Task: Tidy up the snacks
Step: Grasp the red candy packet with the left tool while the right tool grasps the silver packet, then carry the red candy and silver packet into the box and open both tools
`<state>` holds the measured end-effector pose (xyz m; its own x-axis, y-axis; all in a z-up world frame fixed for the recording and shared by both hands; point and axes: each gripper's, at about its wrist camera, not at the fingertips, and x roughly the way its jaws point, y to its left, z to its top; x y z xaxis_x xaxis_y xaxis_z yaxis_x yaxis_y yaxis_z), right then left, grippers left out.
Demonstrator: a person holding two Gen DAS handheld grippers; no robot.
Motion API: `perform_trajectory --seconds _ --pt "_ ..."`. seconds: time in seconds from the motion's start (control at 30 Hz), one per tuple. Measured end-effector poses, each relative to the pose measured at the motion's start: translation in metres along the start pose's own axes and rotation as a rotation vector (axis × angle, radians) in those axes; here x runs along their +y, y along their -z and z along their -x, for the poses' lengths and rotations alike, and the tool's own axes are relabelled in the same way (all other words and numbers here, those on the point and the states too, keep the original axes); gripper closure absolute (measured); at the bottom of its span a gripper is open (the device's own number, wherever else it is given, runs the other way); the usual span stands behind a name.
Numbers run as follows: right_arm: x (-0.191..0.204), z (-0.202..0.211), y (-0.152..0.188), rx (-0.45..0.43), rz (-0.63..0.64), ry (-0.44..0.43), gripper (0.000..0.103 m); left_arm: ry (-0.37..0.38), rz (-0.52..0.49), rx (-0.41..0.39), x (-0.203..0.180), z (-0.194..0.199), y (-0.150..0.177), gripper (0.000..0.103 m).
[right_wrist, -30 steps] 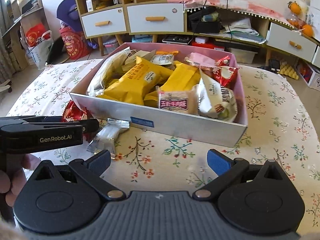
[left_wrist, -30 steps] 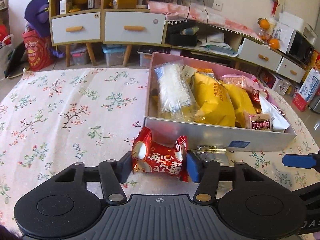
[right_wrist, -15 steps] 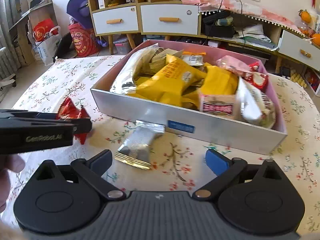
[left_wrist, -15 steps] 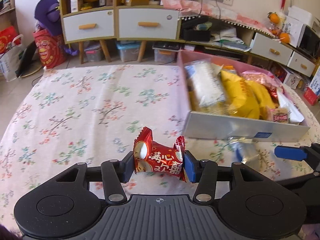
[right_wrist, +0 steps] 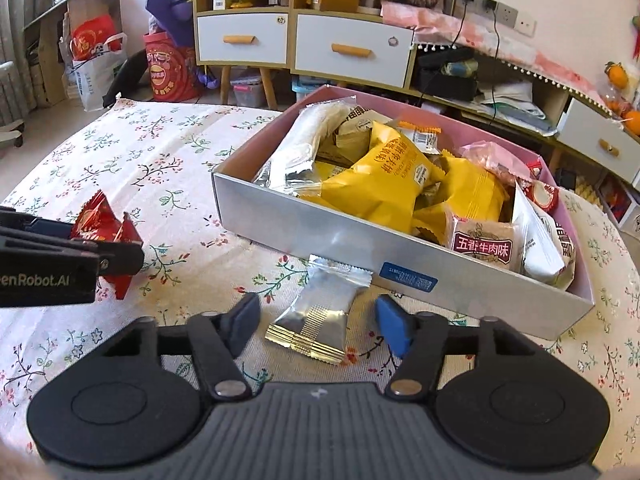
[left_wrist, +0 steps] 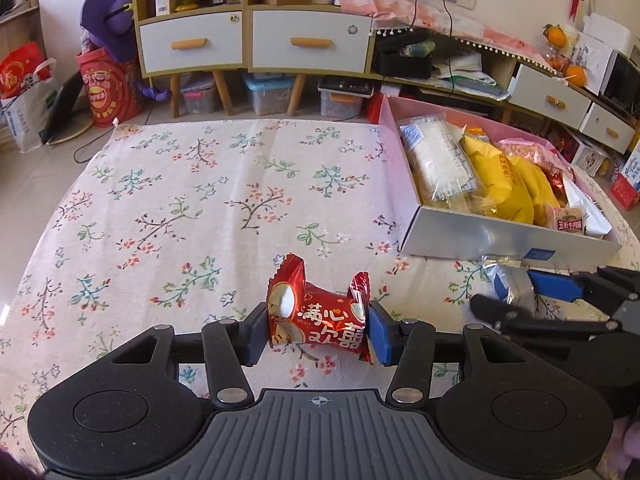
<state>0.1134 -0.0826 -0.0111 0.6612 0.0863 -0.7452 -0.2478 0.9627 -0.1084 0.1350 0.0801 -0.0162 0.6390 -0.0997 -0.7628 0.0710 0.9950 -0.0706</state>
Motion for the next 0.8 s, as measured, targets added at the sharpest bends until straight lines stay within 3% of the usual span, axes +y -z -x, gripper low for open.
perform_trajectory --seconds 0.2,0.57,0.8 --pt "0.0 0.004 -0.005 0.025 -0.005 -0.023 0.076 0.01 -0.009 0.004 -0.005 0.003 0.0 0.054" --pt "-0.007 0.015 -0.004 0.104 -0.011 -0.064 0.079 0.035 -0.062 0.026 -0.024 0.013 0.001 0.054" --pt "-0.024 0.03 -0.008 0.104 -0.064 -0.087 0.079 0.066 -0.053 0.023 -0.032 0.02 -0.002 0.054"
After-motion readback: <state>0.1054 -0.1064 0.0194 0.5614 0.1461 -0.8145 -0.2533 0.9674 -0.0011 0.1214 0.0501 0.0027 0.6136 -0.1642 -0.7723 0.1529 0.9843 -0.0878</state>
